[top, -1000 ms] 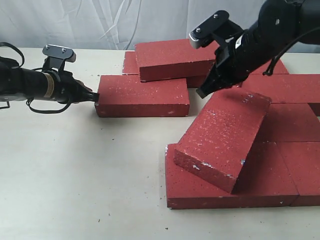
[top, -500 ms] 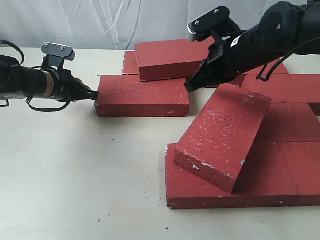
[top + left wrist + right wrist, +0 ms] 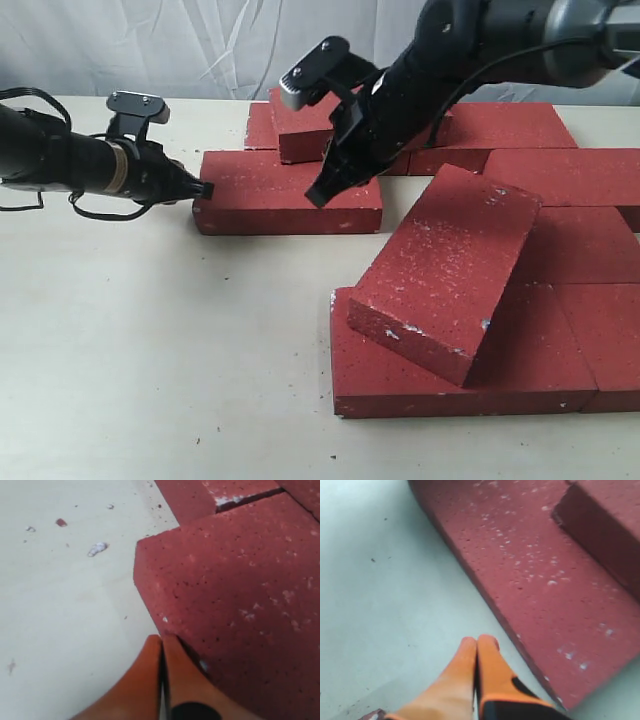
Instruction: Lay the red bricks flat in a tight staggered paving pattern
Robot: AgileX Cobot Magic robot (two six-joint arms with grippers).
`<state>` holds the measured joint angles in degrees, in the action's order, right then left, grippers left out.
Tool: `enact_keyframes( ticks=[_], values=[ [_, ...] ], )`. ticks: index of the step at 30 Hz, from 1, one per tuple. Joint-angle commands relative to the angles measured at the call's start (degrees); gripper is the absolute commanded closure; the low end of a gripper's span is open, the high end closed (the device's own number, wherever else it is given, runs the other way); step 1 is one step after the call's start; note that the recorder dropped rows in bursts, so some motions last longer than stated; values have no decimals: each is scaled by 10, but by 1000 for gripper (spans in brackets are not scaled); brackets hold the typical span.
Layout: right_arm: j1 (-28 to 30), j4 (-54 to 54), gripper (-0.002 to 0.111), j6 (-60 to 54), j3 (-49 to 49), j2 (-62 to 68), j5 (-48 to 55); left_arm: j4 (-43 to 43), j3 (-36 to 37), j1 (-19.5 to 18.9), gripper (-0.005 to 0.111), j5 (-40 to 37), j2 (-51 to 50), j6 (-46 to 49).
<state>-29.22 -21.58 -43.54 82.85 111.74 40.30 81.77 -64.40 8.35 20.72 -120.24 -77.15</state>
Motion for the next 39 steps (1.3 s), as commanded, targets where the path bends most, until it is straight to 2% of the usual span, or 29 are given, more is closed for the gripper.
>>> enact_keyframes(
  ticks=[1, 16, 23, 28, 39],
  values=[
    [-2, 1, 109, 1, 54, 58, 42, 25, -7, 16, 107, 5, -1, -22],
    [1, 27, 109, 5, 112, 157, 13, 16, -28, 21, 107, 27, -28, -21],
    [1, 148, 109, 84, 112, 167, -25, 16, -35, 22, 107, 73, -31, -21],
    [1, 171, 109, 91, 112, 165, -27, 16, -37, 23, 107, 93, -31, -21],
    [1, 238, 109, 110, 112, 155, 11, 11, -37, 32, 107, 55, -34, -11]
  ],
)
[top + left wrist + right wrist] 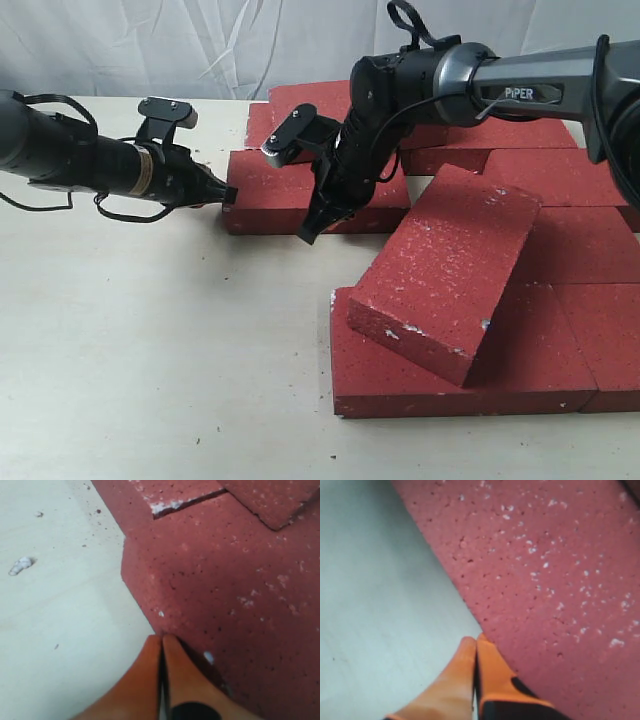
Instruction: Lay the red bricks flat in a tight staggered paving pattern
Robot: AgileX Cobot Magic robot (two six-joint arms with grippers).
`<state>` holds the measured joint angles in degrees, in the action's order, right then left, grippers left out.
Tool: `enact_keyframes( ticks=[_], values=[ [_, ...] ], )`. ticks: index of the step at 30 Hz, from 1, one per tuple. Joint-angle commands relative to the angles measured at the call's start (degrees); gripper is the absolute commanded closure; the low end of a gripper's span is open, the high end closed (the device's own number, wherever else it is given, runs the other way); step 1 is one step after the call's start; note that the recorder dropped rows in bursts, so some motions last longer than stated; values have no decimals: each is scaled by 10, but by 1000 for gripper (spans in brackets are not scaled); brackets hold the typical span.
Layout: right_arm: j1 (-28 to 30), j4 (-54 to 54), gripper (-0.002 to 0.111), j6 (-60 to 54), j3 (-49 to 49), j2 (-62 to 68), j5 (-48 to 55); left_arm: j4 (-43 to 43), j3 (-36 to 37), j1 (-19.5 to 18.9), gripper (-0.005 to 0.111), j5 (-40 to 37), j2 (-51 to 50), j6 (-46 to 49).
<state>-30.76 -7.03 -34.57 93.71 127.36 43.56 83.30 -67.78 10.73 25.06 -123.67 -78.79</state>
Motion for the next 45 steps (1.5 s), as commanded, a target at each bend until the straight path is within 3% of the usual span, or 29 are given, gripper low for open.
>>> enact_keyframes(
  ticks=[1, 7, 13, 20, 30, 35, 38, 45],
  values=[
    [16, 99, 109, 22, 3, -1, -20, -4, -3, 8, 107, 6, 0, 5],
    [16, 129, 109, 28, 3, -4, -17, 0, -3, 8, 107, 5, 0, 14],
    [16, 161, 109, 43, 3, -7, -4, 25, -3, 8, 107, -47, 14, -6],
    [14, 117, 109, 44, 3, -57, 24, 52, -3, 8, 107, 22, 23, -21],
    [14, 110, 109, 47, 3, 4, -37, 52, -3, 8, 107, -5, 22, -21],
    [13, 70, 109, 47, 3, -17, 27, 52, -3, 8, 107, 24, 22, -24],
    [13, 14, 109, 16, 3, -15, 35, 54, -3, 8, 107, 20, 20, -24],
    [14, 11, 109, 5, 3, 12, 28, 54, -3, 8, 107, 21, 20, -24]
  ],
)
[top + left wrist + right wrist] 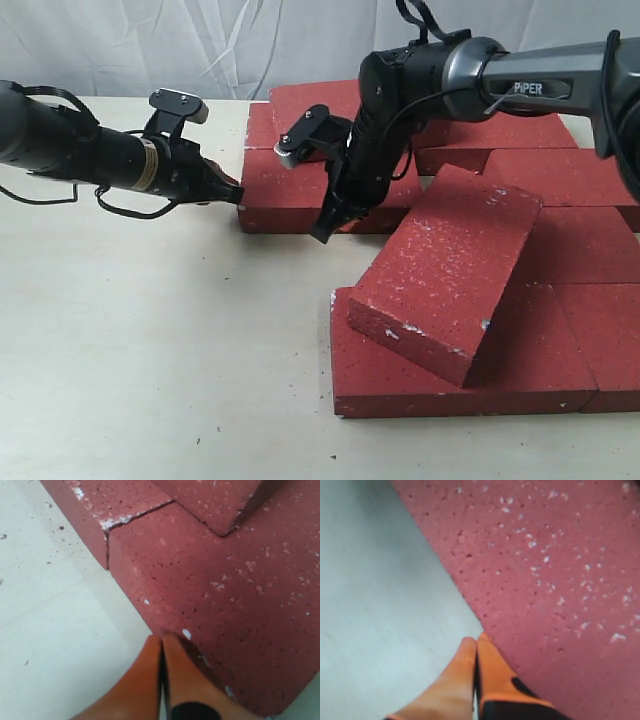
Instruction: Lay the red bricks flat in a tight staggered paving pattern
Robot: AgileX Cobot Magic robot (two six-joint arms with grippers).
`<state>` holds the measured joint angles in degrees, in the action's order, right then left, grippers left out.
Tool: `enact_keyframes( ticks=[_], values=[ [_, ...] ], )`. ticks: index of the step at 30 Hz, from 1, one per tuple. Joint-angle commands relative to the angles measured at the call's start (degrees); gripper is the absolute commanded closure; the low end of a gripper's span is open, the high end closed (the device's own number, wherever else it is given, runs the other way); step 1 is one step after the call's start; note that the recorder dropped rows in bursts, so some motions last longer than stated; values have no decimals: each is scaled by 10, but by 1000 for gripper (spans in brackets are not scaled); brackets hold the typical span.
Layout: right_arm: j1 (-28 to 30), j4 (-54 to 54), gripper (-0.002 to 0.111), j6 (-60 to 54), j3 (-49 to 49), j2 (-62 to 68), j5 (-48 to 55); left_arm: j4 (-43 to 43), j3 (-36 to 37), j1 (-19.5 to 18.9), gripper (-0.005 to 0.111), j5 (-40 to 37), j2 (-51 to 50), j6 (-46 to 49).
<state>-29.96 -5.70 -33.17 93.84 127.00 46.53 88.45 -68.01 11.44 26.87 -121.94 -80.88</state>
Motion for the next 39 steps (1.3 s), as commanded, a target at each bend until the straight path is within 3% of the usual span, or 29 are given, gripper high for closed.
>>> enact_keyframes(
  ticks=[1, 15, 23, 33, 39],
  values=[
    [3, -4, 109, -17, 2, 17, 15, 3, -1, 1, 107, 3, 3, -3],
    [1, 4, 109, -47, 2, -50, 72, 54, -1, 1, 107, 9, 0, -61],
    [19, -7, 109, -89, 2, -14, 104, 43, -16, 1, 107, 36, -36, -61],
    [19, 30, 109, -55, 2, 0, -56, 46, -21, 1, 107, 63, -37, -61],
    [19, 66, 109, -55, 2, 3, -37, 38, -21, 2, 107, 63, -37, -60]
  ],
)
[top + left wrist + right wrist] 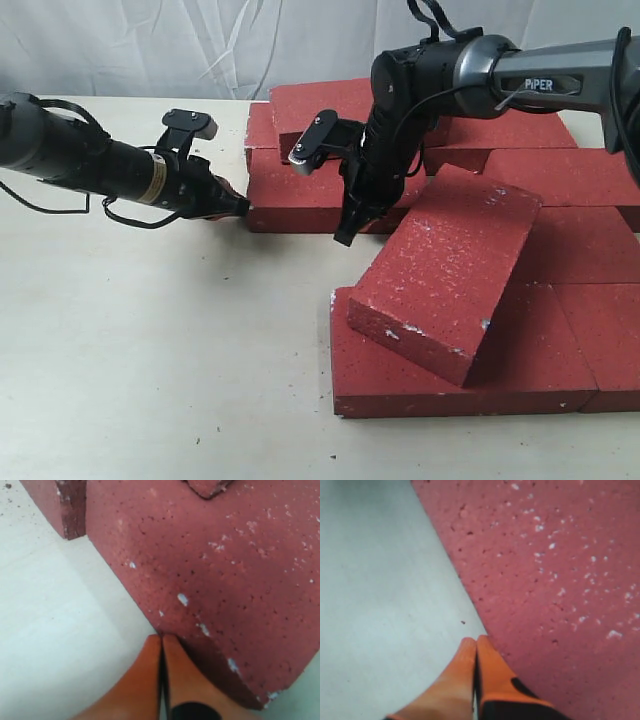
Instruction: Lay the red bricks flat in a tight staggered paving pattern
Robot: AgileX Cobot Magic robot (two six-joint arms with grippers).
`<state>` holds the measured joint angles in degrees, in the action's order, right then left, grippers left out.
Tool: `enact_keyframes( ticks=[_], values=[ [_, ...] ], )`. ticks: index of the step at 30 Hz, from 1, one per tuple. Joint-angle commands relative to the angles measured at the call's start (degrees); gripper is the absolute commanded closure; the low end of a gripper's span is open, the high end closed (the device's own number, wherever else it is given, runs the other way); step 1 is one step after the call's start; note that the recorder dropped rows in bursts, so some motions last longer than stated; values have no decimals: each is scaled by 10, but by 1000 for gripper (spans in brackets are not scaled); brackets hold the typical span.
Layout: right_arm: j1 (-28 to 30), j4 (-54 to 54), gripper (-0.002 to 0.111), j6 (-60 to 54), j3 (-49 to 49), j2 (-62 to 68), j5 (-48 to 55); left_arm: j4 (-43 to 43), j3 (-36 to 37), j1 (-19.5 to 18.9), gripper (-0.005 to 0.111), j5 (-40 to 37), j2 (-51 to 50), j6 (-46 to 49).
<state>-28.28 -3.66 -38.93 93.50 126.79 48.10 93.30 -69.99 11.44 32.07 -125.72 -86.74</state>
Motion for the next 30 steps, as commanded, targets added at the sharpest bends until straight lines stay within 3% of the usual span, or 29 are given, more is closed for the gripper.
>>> enact_keyframes(
  ticks=[1, 7, 15, 21, 30],
  values=[
    [2, 63, 109, 4, 5, 5, -39, -10, -1, 4, 107, 12, 1, -1],
    [2, 82, 109, 18, 5, 5, -5, -11, -4, 19, 107, 9, 1, 6],
    [1, -25, 109, 12, 5, -30, -2, -12, -6, 19, 107, -3, 1, 4],
    [1, -47, 109, 11, 5, -60, 43, -12, -6, 19, 107, 1, 1, 4],
    [2, -7, 109, 40, 5, -75, 79, -28, -6, 19, 107, 1, 1, 4]
  ],
)
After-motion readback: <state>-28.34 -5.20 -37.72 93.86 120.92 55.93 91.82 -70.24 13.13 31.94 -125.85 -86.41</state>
